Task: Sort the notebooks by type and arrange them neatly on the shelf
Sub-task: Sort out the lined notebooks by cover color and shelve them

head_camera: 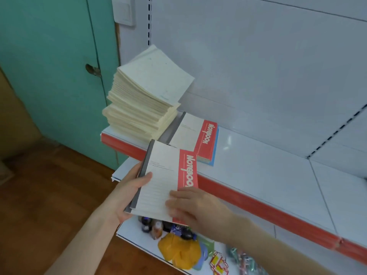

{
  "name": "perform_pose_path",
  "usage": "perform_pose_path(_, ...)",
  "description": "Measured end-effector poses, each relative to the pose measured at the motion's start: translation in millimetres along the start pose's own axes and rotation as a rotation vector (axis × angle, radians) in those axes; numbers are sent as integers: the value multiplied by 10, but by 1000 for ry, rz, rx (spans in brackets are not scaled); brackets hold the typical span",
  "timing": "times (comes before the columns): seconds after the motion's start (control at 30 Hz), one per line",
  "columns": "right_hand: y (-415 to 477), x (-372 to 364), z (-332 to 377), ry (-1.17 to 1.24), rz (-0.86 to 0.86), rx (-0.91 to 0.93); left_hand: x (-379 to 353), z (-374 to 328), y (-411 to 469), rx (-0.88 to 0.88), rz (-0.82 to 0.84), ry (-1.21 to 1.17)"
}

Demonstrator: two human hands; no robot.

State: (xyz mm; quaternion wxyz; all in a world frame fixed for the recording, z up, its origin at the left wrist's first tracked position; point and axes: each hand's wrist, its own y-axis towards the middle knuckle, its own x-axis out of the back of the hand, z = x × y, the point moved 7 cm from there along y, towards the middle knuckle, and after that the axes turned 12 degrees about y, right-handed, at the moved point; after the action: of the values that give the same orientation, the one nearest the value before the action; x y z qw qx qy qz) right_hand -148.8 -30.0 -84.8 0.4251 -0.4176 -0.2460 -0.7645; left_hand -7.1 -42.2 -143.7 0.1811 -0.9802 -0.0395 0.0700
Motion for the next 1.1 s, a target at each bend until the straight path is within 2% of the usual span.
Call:
perform_pose_path(0.1, 235, 362, -234, 186, -87, -78, 87, 37, -45, 9, -15, 28)
perform_pose_path(0.17, 507, 637, -689, 96, -254, -230, 171, 77, -85, 20, -18, 24)
perform_pose_path(0.23, 718, 671, -1137, -29, -225, -439, 245, 71, -164, 16, -40, 29)
perform_pose_path(0.3, 845, 596, -1443, -102, -149, -540, 322, 84, -221, 22, -52, 21)
perform_pose_path(0.5, 846, 512, -1485, -129, -85, -465, 460, 108, -298, 9, -68, 11)
perform_pose_path(0.57, 790, 641, -1453, -71, -154, -509, 441, 98, -293, 8, -65, 16)
perform_pose_path(0.63, 699, 852, -1350, -72, -326, -520, 407, 91, -273, 5, -50, 16)
perform_pose_path(0.7, 565, 1030, -1191, -133, -477, -496, 351, 83, -244, -2, -32, 13)
perform_pose_path(0.77, 424, 1094, -989, -180, -542, -433, 297, 78, -213, 0, -30, 13)
perform_pose_path(0.9, 138, 955, -397, -335, -622, -127, 130, 29, -143, -14, -18, -13)
perform_pose_path(0.97, -13, 607, -154, -368, -530, 40, 67, 14, -110, -24, -5, -30)
perform_pose_path(1.1, -147, -36, 47, -248, -192, 166, 10, 25, -59, -32, 29, -12)
